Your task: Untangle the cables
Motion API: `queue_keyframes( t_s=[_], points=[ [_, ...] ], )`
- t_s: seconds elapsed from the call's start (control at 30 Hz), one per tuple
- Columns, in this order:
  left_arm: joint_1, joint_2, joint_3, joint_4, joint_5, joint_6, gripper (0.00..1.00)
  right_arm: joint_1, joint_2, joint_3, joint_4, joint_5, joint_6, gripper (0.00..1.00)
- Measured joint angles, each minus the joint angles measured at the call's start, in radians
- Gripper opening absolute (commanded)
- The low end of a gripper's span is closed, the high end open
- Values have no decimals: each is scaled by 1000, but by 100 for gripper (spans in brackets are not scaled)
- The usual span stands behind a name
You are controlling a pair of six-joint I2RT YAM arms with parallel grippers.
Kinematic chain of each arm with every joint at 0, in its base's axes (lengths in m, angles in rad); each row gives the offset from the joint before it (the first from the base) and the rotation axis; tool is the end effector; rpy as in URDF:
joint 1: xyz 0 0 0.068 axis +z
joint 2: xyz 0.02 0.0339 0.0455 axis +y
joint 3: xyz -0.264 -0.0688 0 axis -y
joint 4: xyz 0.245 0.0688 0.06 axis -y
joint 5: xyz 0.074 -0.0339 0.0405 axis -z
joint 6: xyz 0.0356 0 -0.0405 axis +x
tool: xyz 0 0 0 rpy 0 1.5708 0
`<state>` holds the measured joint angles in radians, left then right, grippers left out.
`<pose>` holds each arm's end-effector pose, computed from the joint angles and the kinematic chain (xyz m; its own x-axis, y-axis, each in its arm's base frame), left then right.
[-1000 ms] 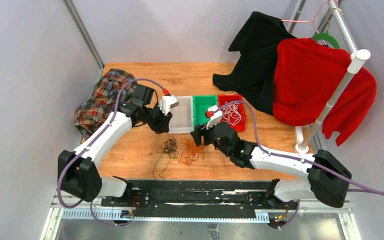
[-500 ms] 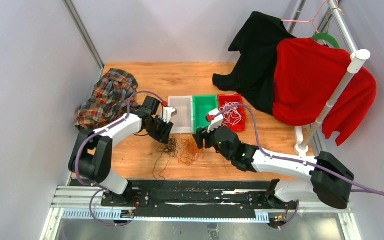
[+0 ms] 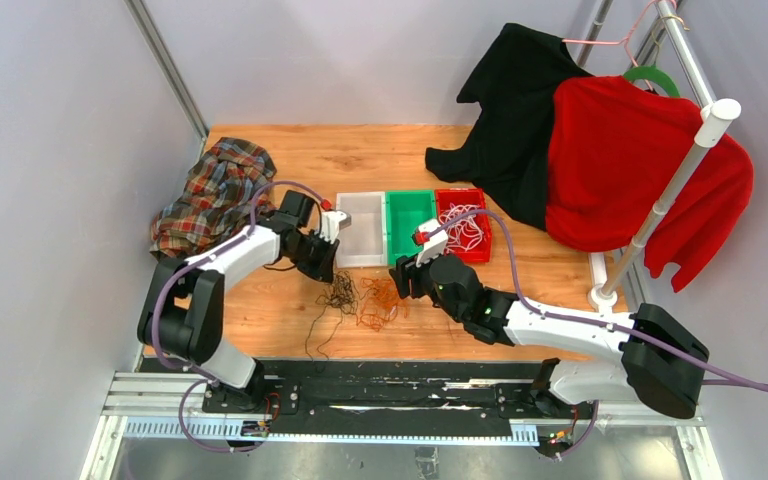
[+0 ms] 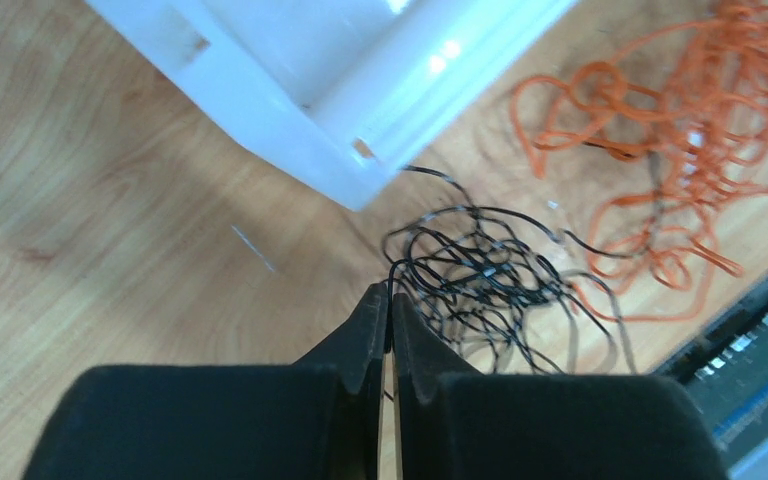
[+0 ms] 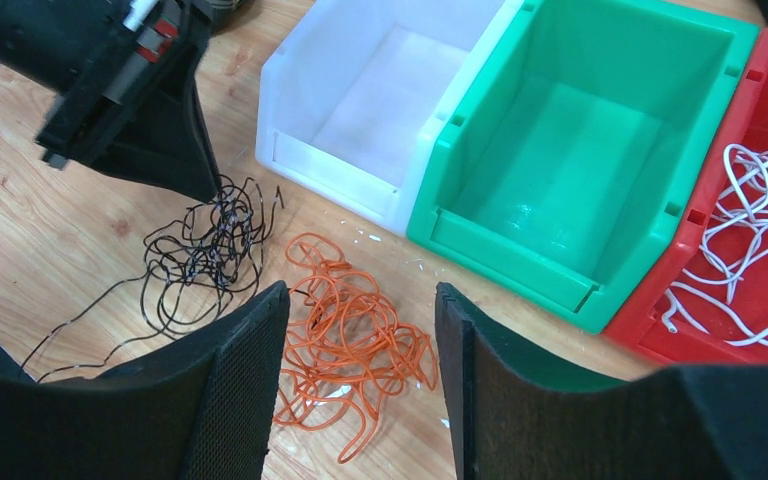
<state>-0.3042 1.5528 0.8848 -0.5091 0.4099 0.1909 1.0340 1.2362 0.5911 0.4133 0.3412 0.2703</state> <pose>0.2683 -0.0991 0.1743 -0.7853 0.4289 -0.4465 0.5801 0.7617 -0.2886 0.1482 0.2258 0.2388 -0.2850 0.0132 -0.9584 -0.5885 0.7868 0.1858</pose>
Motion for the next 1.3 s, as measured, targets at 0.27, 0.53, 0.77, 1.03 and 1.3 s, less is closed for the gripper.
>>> queue_keyframes(
  t_s=[0.27, 0.53, 0.77, 1.03, 1.3],
  points=[
    [0, -125, 146, -118, 156, -1, 1, 0, 0, 3, 0, -5, 0, 60],
    [-8, -187, 222, -194, 256, -18, 1, 26, 2, 61, 21, -61, 1, 70],
    [-41, -188, 240, -260, 273, -20, 1, 55, 74, 166, 78, -76, -17, 71],
    [-48, -208, 296, -329, 307, -14, 1, 55, 198, 187, 141, -71, -69, 67],
    [-53, -225, 343, -418, 375, 27, 1, 55, 269, 188, 195, -34, -99, 42]
  ],
)
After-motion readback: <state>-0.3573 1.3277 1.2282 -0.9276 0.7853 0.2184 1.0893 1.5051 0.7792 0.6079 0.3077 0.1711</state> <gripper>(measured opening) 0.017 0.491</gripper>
